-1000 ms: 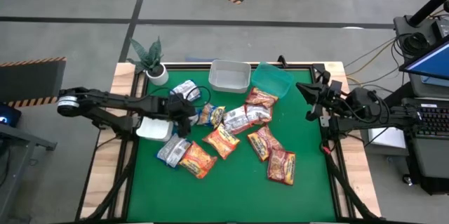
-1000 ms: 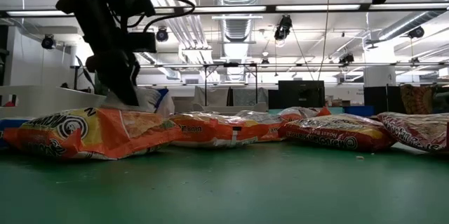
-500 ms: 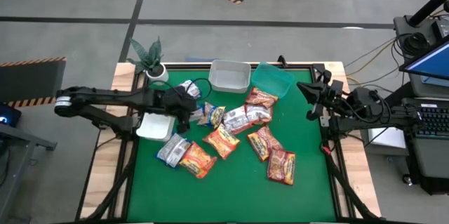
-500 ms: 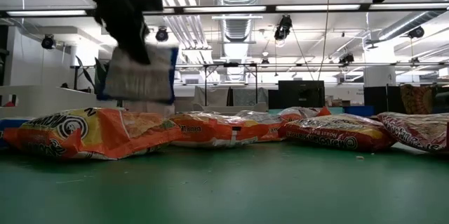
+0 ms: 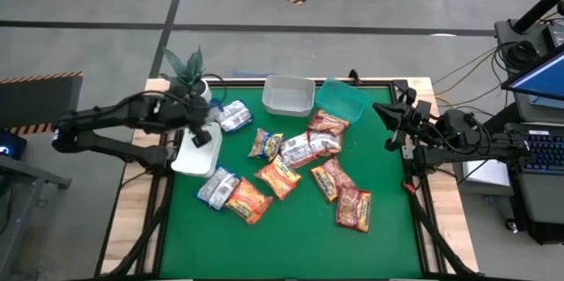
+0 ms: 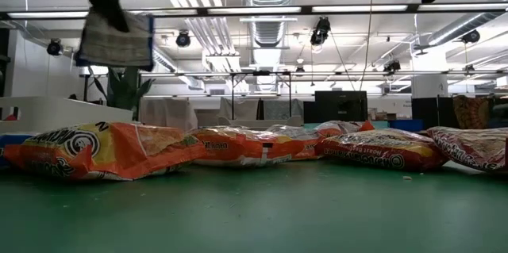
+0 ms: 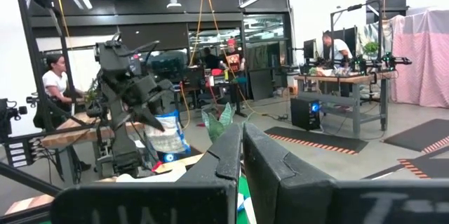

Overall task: Sort Maruchan noodles
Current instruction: Put the blue noodle pack into the white bin

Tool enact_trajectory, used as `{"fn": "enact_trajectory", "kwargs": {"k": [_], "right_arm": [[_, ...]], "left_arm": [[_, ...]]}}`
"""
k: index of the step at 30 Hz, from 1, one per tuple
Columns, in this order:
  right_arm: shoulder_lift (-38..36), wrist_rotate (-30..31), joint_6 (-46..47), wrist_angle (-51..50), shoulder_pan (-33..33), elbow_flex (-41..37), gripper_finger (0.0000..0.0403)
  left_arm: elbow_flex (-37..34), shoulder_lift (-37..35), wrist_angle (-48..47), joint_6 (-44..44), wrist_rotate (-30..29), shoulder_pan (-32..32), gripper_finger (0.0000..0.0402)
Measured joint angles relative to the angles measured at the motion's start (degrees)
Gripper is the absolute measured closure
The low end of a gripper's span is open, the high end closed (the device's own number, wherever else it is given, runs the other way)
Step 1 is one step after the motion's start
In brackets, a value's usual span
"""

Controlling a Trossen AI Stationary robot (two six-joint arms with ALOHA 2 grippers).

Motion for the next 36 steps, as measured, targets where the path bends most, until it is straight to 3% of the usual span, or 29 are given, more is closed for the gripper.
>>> {"fn": "enact_trajectory", "kwargs": {"k": [9, 12, 16, 26, 36], "right_arm": [[0.0, 0.0, 0.0, 0.0, 0.0, 0.0, 0.0394], [0.0, 0.0, 0.0, 0.0, 0.0, 0.0, 0.0394], [0.0, 0.0, 0.0, 0.0, 0.0, 0.0, 0.0394], [0.0, 0.0, -0.2, -0.5, 0.0, 0.7, 0.0394], [0.0, 0.0, -0.8, -0.5, 0.0, 0.7, 0.0394]], "left_arm": [[-3.7, -3.0, -3.1, -36.4, -1.7, 0.1, 0.0375], [-4.3, -1.7, -7.0, -41.3, 3.1, 0.1, 0.0375], [-4.5, 0.4, -14.6, -50.0, 3.2, 0.1, 0.0375], [-10.5, 6.2, -8.1, -54.1, 2.0, 0.1, 0.0375], [-14.5, 11.8, 1.3, -53.6, 5.0, 0.0, 0.0375]]}}
